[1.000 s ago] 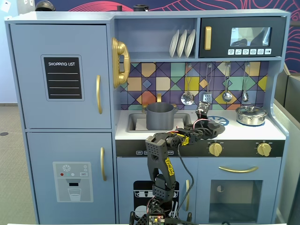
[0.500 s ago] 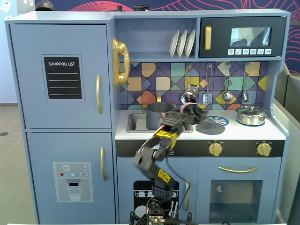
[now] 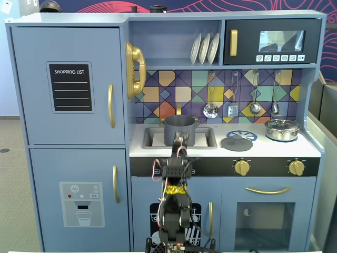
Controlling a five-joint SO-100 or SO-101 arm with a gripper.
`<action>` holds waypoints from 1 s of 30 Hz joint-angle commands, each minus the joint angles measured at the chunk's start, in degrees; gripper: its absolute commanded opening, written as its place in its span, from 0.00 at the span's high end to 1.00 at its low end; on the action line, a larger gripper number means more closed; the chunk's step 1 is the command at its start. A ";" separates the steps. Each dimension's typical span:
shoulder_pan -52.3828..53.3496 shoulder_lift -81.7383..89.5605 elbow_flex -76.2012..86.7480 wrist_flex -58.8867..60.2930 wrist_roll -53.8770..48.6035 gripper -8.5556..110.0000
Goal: Take off the lid from the gray recipient and place it on the counter
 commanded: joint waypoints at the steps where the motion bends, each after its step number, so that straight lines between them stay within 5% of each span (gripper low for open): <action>1: -5.45 4.22 8.79 -6.06 0.79 0.93; 8: -7.38 4.57 19.78 -9.58 2.72 0.93; 12: -8.00 4.57 19.78 -0.26 6.42 0.93; 20: -5.89 4.66 19.86 27.07 -2.55 0.93; 30: -4.39 4.66 19.86 31.64 -3.96 0.90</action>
